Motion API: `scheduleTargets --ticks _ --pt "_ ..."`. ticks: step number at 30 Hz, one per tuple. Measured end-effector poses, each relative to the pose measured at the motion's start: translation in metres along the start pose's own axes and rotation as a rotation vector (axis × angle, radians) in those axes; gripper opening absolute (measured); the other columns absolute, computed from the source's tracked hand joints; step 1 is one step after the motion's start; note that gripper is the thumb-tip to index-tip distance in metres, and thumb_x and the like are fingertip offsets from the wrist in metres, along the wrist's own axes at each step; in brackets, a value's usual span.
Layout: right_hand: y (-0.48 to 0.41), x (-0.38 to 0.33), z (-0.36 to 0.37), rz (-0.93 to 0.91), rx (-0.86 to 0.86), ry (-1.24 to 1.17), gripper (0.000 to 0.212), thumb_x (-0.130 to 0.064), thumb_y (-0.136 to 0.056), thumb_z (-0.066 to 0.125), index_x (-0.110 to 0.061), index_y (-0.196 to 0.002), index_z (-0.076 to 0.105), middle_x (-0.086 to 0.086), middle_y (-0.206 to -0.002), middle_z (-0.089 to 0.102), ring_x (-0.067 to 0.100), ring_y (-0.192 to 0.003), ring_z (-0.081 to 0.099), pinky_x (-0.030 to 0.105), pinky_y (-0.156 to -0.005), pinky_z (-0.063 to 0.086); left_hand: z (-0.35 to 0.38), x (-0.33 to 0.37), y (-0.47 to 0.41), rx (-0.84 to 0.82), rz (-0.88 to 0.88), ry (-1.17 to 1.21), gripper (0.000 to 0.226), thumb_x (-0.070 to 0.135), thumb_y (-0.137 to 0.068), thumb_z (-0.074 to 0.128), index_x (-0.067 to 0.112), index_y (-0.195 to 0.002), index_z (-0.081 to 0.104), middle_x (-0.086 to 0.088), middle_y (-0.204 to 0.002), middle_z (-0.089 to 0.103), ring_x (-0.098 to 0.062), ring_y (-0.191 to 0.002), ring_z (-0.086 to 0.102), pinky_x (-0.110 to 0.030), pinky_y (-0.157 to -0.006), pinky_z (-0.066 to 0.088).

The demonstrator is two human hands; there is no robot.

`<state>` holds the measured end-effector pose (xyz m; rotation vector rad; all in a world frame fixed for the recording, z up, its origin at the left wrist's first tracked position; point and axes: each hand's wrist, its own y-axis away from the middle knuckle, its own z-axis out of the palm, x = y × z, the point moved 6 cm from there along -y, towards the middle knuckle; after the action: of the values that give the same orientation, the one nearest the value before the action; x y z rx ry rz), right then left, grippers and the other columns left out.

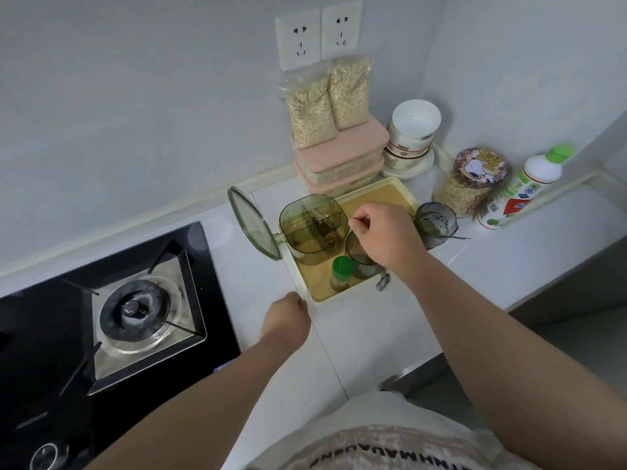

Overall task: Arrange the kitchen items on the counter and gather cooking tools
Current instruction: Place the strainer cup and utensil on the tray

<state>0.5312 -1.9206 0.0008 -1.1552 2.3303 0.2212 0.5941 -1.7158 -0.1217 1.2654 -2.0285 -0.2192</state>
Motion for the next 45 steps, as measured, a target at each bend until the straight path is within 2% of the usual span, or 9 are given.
scheduleTargets --ticks 6,10,13,18,22,26,36,39,45 --pt "0.008 0.012 -0.01 0.03 0.038 -0.032 0.015 -0.02 -0.097 0.061 -0.01 -0.095 0.072 0.001 -0.086 0.071 0.017 -0.077 0.064 0.029 -0.069 0.052 -0.038 0.039 0.028 0.24 0.102 0.158 0.021 0.016 -0.103 0.034 0.016 -0.1 0.055 -0.002 -0.085 0.06 -0.023 -0.076 0.058 -0.036 -0.063 0.052" --pt "0.009 0.016 -0.016 0.059 0.088 -0.048 0.015 -0.02 -0.097 0.061 -0.009 -0.096 0.072 0.003 -0.085 0.071 0.017 -0.073 0.062 0.027 -0.066 0.048 -0.076 0.095 0.027 0.426 0.351 -0.01 0.027 0.024 -0.104 0.043 0.012 -0.086 0.059 -0.004 -0.078 0.058 -0.026 -0.069 0.052 -0.032 -0.06 0.04" --pt "0.011 0.02 -0.022 0.075 0.137 -0.073 0.016 -0.021 -0.096 0.061 -0.01 -0.098 0.073 0.003 -0.087 0.073 0.018 -0.076 0.064 0.03 -0.07 0.053 -0.099 0.126 0.011 0.489 0.393 -0.15 0.024 0.017 -0.1 0.048 0.01 -0.082 0.062 -0.006 -0.082 0.058 -0.026 -0.073 0.056 -0.031 -0.06 0.039" --pt "0.013 0.031 -0.031 0.092 0.153 -0.087 0.016 -0.021 -0.097 0.059 -0.011 -0.094 0.072 0.001 -0.087 0.072 0.017 -0.078 0.063 0.029 -0.07 0.051 -0.107 0.143 -0.023 0.394 0.234 -0.301 0.018 0.001 -0.092 0.046 0.009 -0.089 0.062 -0.009 -0.09 0.055 -0.028 -0.078 0.053 -0.033 -0.059 0.042" --pt "0.019 0.038 -0.036 0.107 0.166 -0.094 0.016 -0.021 -0.097 0.058 -0.012 -0.094 0.071 -0.001 -0.086 0.07 0.014 -0.078 0.061 0.024 -0.067 0.044 -0.094 0.14 -0.05 0.288 0.171 -0.311 0.02 -0.002 -0.088 0.046 0.01 -0.079 0.06 -0.007 -0.081 0.056 -0.018 -0.061 0.048 -0.027 -0.047 0.037" --pt "0.023 0.041 -0.04 0.106 0.152 -0.101 0.015 -0.021 -0.097 0.058 -0.013 -0.095 0.071 -0.002 -0.087 0.07 0.012 -0.079 0.06 0.025 -0.069 0.048 -0.085 0.132 -0.066 0.256 0.123 -0.334 0.023 -0.005 -0.084 0.045 0.011 -0.069 0.053 -0.006 -0.072 0.051 -0.023 -0.065 0.052 -0.03 -0.055 0.044" --pt "0.021 0.045 -0.039 0.126 0.115 -0.125 0.018 -0.022 -0.096 0.056 -0.014 -0.093 0.071 0.0 -0.087 0.069 0.016 -0.08 0.062 0.037 -0.073 0.055 -0.069 0.127 -0.095 0.218 0.102 -0.414 0.011 0.011 -0.089 0.061 0.011 -0.079 0.066 -0.002 -0.074 0.055 -0.011 -0.056 0.041 -0.021 -0.04 0.029" --pt "0.021 0.044 -0.037 0.12 0.102 -0.128 0.017 -0.022 -0.097 0.056 -0.014 -0.094 0.071 0.0 -0.088 0.069 0.015 -0.082 0.062 0.034 -0.074 0.054 -0.066 0.131 -0.092 0.2 0.095 -0.476 0.02 0.011 -0.087 0.064 0.012 -0.068 0.06 -0.001 -0.067 0.051 -0.015 -0.06 0.05 -0.023 -0.047 0.04" --pt "0.016 0.045 -0.031 0.115 0.085 -0.123 0.017 -0.024 -0.097 0.055 -0.016 -0.094 0.07 -0.001 -0.089 0.068 0.016 -0.083 0.062 0.034 -0.074 0.055 -0.059 0.134 -0.088 0.148 0.09 -0.48 0.011 0.017 -0.085 0.071 0.009 -0.078 0.075 -0.005 -0.073 0.068 -0.023 -0.078 0.068 -0.03 -0.067 0.056"
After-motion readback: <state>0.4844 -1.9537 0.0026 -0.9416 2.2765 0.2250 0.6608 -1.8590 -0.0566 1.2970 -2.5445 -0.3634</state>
